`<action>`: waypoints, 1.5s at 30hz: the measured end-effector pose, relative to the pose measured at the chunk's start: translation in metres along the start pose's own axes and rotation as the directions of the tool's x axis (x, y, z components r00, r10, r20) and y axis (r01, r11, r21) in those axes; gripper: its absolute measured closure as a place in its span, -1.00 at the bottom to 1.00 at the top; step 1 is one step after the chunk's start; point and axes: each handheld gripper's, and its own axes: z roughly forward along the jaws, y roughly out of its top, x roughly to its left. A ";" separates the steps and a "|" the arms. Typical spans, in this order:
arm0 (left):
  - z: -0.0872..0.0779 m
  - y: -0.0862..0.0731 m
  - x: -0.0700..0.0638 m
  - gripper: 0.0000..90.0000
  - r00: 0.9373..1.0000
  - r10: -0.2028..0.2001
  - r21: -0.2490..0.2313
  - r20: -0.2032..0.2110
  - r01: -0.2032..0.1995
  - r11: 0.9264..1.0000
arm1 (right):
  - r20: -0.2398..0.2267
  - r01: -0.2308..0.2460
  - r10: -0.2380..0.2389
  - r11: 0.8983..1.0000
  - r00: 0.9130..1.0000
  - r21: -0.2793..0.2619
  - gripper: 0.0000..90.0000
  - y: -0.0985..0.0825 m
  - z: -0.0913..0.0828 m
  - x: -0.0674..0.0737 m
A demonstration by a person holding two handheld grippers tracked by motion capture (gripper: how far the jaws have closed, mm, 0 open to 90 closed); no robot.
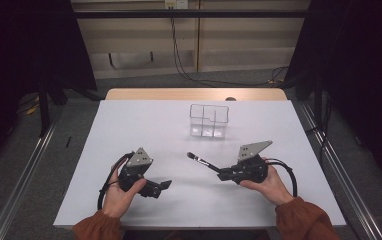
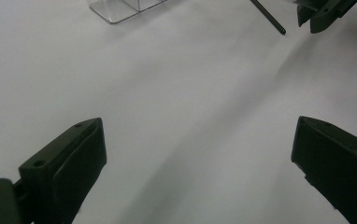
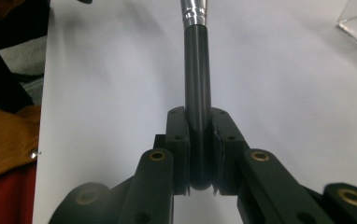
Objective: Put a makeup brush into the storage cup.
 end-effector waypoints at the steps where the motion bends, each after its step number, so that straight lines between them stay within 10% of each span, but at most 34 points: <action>1: 0.000 0.000 0.000 -0.93 1.000 0.003 0.003 0.000 -0.003 1.000 | 0.003 -0.005 0.005 1.000 1.000 -0.019 0.77 -0.001 0.000 0.000; 20: 0.004 0.003 -0.008 -0.93 0.999 -0.033 -0.094 0.010 0.034 0.995 | 0.049 0.027 -0.019 0.984 0.999 -0.175 0.77 -0.001 0.001 0.004; 45: 0.027 0.035 -0.033 -0.88 0.996 0.038 -0.293 0.076 -0.015 0.956 | 0.066 0.071 -0.057 0.971 0.996 -0.226 0.77 0.004 -0.003 0.012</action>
